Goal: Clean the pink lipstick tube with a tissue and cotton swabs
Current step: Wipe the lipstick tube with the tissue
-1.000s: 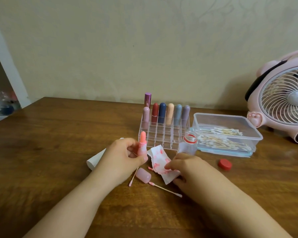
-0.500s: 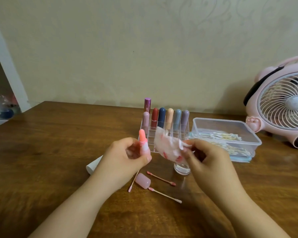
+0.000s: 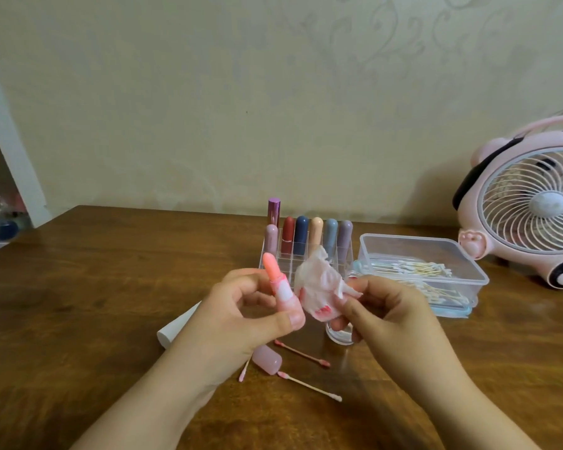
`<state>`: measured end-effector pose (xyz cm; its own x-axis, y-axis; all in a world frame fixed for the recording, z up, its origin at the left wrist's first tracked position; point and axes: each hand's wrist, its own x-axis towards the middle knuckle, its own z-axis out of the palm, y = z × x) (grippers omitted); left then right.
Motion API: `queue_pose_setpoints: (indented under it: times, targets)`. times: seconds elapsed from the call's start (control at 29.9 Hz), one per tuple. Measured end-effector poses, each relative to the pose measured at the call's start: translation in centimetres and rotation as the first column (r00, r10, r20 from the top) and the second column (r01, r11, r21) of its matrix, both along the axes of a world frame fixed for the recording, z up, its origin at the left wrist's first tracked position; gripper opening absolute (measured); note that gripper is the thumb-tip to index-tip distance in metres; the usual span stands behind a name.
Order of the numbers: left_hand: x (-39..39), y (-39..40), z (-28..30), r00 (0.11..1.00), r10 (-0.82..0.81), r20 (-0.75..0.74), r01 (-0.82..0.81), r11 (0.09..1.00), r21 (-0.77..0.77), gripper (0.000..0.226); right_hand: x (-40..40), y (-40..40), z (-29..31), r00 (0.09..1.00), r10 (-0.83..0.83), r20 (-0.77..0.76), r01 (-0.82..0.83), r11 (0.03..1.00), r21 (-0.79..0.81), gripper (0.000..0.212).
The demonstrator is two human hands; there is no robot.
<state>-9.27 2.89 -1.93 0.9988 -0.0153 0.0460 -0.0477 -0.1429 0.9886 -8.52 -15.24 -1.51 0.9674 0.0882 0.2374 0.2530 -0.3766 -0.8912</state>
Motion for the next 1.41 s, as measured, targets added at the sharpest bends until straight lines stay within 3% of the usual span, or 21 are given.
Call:
queue_pose_setpoints:
  times: [0.13,0.23,0.4,0.54,0.7,0.8,0.87,0.9,0.97,1.07,1.14,1.17,1.31,1.41]
  targets:
    - [-0.3,0.0,0.3,0.992,-0.122,-0.014,0.121,0.992,-0.034,0.038,-0.2,0.5,-0.7,0.986,-0.108,0.124,0.121,0.987,-0.106,0.015]
    - [-0.8,-0.6,0.5,0.972,-0.233,-0.017,0.23,0.967,-0.11,0.033,-0.3,1.3,-1.6,0.976,-0.081,0.202,0.114,0.981,-0.155,0.017]
    - [-0.6,-0.6,0.4,0.989,-0.145,-0.023,0.143,0.987,-0.079,0.042,-0.5,1.5,-1.3,0.986,0.037,0.163,-0.013,0.989,-0.145,0.025]
    - [-0.7,-0.8,0.6,0.996,-0.083,-0.012,0.083,0.995,-0.061,0.02,-0.9,1.7,-1.1,0.992,0.025,0.122,-0.016,0.997,-0.077,0.021]
    - [-0.3,0.2,0.9,0.999,0.041,0.001,-0.04,0.987,-0.154,0.024,-0.5,1.4,-0.7,0.976,-0.15,-0.157,0.159,0.986,0.051,0.009]
    - [-0.1,0.8,1.3,0.997,0.082,-0.004,-0.08,0.964,-0.255,0.03,-0.7,1.7,0.2,0.884,0.004,-0.468,0.03,0.997,0.064,0.009]
    - [-0.1,1.0,1.4,0.996,0.085,-0.016,-0.086,0.955,-0.283,0.032,-0.8,1.7,0.2,0.85,0.027,-0.526,-0.115,0.984,-0.135,0.015]
    - [-0.1,1.0,1.4,0.996,0.087,-0.017,-0.088,0.954,-0.286,0.033,-0.9,1.7,0.2,0.863,0.007,-0.505,-0.151,0.958,-0.244,0.023]
    - [-0.1,1.0,1.3,0.996,0.091,-0.019,-0.093,0.955,-0.283,0.04,-1.0,1.6,0.4,0.933,-0.09,-0.349,-0.055,0.921,-0.386,0.039]
    - [-0.2,1.1,1.3,0.998,0.06,-0.007,-0.059,0.958,-0.28,0.041,-1.2,0.7,0.9,0.96,-0.26,0.107,0.28,0.914,-0.295,0.037]
    - [-0.3,1.2,1.3,1.0,0.013,-0.004,-0.014,0.959,-0.282,0.04,-0.9,0.4,1.0,0.935,-0.253,0.247,0.317,0.909,-0.271,0.022]
    - [-0.3,1.2,1.4,1.0,-0.01,-0.006,0.008,0.957,-0.289,0.04,-0.7,0.4,0.7,0.945,-0.221,0.239,0.289,0.91,-0.298,0.021]
    - [-0.4,1.4,1.5,0.996,-0.083,-0.018,0.072,0.94,-0.334,0.04,-0.1,0.8,-0.2,0.984,-0.114,0.139,0.157,0.922,-0.354,0.067]
    - [-0.4,1.7,1.6,0.994,-0.104,-0.037,0.083,0.922,-0.379,0.037,-0.2,0.8,-0.1,0.992,-0.065,0.107,0.096,0.942,-0.322,0.077]
